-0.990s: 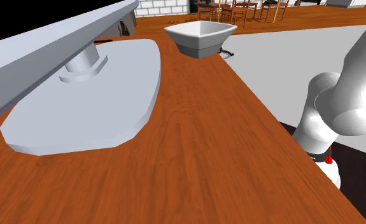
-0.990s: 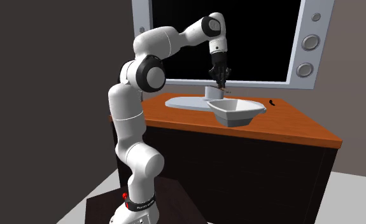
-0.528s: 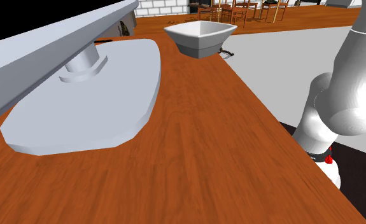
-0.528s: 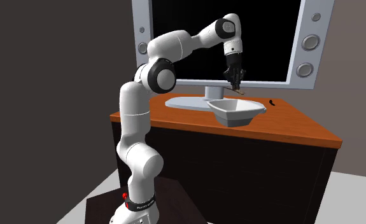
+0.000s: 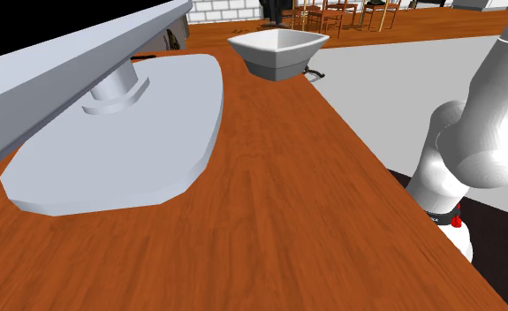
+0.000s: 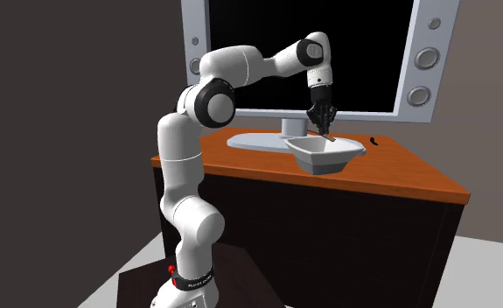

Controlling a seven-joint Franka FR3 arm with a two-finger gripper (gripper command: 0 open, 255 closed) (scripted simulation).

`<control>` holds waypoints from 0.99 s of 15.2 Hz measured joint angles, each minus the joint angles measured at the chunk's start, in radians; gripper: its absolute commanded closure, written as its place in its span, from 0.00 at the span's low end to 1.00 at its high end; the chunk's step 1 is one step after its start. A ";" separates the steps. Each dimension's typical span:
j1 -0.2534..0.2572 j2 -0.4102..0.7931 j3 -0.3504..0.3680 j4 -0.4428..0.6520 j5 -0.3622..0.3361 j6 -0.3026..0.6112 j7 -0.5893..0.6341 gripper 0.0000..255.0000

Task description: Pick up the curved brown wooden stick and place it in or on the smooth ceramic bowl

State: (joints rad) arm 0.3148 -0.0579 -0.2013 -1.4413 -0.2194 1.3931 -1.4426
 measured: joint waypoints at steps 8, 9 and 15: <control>0.001 -0.030 0.001 -0.097 -0.004 0.066 0.016 1.00; 0.001 -0.030 0.001 -0.097 -0.004 0.066 0.016 1.00; 0.001 -0.031 0.001 -0.098 -0.004 0.067 0.017 0.00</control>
State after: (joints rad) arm 0.3156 -0.0885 -0.2002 -1.5396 -0.2233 1.4599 -1.4260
